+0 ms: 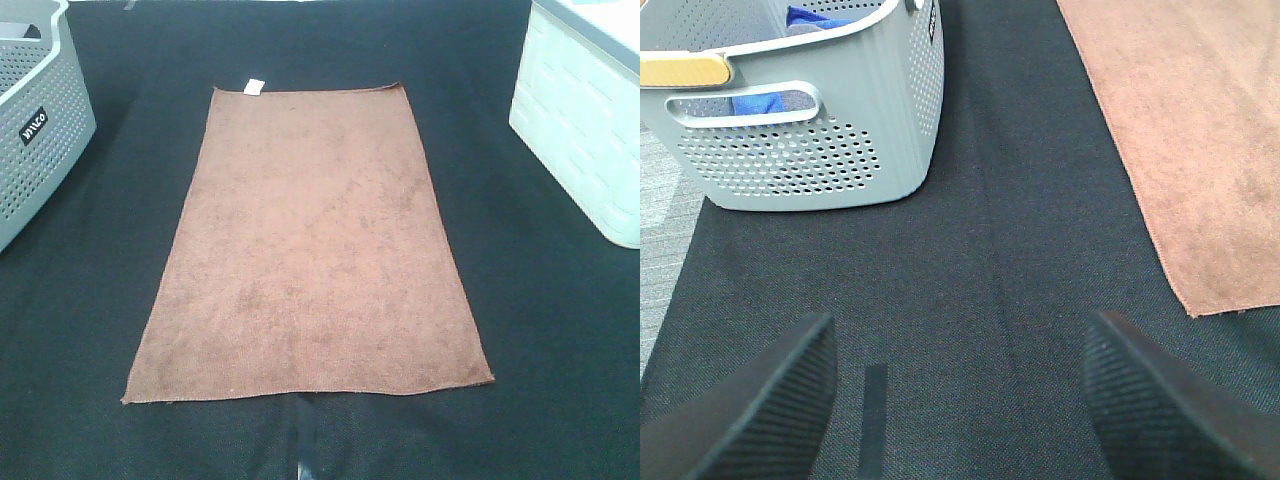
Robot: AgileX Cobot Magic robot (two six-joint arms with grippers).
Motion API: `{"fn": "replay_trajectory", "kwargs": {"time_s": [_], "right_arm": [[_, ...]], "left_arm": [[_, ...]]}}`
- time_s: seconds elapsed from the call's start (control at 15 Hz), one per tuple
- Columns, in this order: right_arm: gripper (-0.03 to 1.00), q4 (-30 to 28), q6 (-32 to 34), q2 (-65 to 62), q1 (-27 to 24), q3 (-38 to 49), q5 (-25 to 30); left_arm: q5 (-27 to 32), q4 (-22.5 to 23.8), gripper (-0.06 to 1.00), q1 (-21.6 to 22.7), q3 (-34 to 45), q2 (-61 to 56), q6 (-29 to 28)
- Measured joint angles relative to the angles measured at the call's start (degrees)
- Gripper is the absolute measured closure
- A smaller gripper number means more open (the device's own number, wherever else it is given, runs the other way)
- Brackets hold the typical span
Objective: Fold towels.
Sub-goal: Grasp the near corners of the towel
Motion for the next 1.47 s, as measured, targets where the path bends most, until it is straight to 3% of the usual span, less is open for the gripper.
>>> {"fn": "replay_trajectory", "kwargs": {"time_s": [1.47], "right_arm": [[0.02, 0.0, 0.0, 0.0, 0.0, 0.0, 0.0]], "left_arm": [[0.0, 0.0, 0.28, 0.0, 0.0, 0.0, 0.0]]}}
